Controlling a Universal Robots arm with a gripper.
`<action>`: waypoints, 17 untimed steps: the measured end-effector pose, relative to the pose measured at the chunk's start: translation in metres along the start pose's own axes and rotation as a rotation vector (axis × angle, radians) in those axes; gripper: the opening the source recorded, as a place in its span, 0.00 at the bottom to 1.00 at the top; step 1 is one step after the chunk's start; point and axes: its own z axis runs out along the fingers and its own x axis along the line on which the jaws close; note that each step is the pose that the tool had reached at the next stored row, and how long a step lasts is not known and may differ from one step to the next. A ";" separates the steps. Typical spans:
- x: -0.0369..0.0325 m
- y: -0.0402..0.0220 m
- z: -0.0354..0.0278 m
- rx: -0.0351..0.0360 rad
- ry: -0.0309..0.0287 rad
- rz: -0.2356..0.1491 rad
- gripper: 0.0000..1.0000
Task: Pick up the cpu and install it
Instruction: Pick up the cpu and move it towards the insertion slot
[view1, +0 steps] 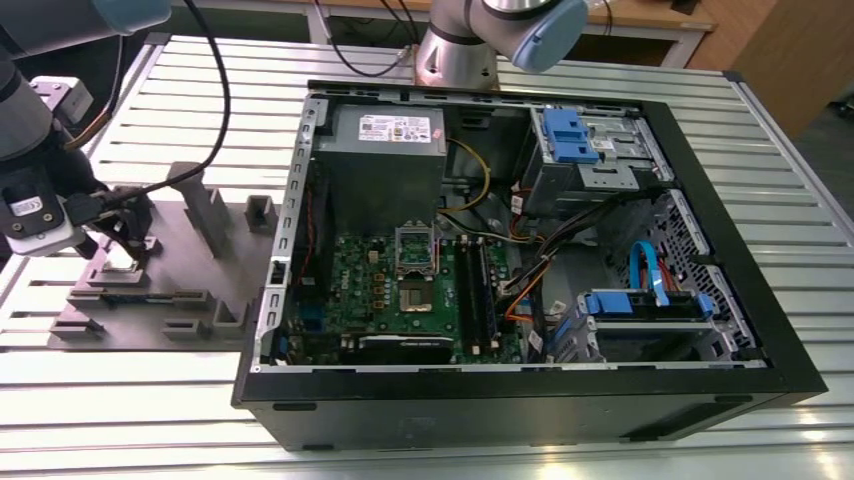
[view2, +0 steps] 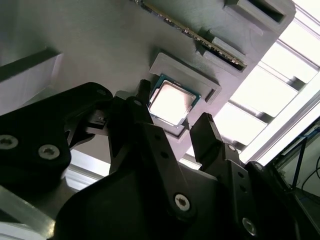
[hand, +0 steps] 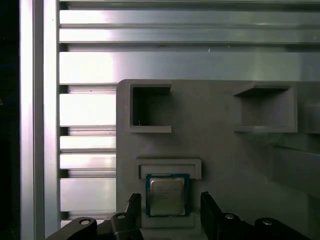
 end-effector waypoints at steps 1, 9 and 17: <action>-0.0004 0.0000 0.0009 0.0004 0.0000 -0.004 0.59; -0.0009 0.0000 0.0036 0.0012 0.0000 -0.014 0.59; -0.0009 0.0000 0.0051 0.0000 0.0009 -0.058 0.59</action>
